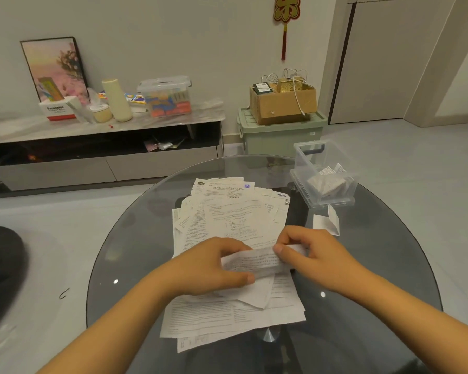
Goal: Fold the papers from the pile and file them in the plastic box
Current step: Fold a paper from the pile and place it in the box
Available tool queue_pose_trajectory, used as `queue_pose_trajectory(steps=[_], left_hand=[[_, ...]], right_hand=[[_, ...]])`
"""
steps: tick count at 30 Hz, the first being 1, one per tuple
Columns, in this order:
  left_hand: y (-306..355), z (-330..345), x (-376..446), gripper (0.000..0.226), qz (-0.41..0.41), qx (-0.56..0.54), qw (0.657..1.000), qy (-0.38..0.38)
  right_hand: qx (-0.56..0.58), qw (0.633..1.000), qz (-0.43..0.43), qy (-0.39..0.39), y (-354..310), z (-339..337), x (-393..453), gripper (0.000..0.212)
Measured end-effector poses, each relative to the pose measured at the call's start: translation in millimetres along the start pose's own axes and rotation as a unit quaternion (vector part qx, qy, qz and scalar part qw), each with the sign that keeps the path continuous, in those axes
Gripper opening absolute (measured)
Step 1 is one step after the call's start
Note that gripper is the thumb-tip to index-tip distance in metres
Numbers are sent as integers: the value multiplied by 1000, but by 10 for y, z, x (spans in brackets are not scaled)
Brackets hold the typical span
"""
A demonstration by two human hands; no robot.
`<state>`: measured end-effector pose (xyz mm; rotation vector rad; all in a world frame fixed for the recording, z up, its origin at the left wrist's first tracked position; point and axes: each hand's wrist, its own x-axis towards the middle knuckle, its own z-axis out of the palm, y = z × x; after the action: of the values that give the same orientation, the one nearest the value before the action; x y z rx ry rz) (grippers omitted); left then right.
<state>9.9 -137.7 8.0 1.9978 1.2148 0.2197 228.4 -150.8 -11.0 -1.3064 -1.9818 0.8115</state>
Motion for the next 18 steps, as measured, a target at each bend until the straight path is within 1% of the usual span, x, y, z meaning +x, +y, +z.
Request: queue_pose_trajectory(steps=[3,5,7,9,11,14,16,18], left_hand=[[-10,-52,1,8,-17,-33,999,40],[-31,-63,12,7,-38,-84,993,78],[-55,-68,40,8,-58,-165,978,110],[-65,-79,67,11,-79,-240,958,132],[-66,-96,94,14,-101,-310,934,145],[-59,-134,128,17,-118,-397,896,157],[-64,-157,148,16,-118,-438,872,184],[-76,-170,171,16,-110,-457,855,217]], right_hand=[[57,997,5,42,-63,19,65,11],[125,990,26,66,-86,24,115,7],[187,978,62,63,-74,27,173,22],[188,977,94,44,-19,37,240,34],[168,979,113,26,39,69,301,40],[161,979,121,26,55,109,376,40],[169,978,120,26,52,122,433,41],[171,977,127,22,65,136,482,42]])
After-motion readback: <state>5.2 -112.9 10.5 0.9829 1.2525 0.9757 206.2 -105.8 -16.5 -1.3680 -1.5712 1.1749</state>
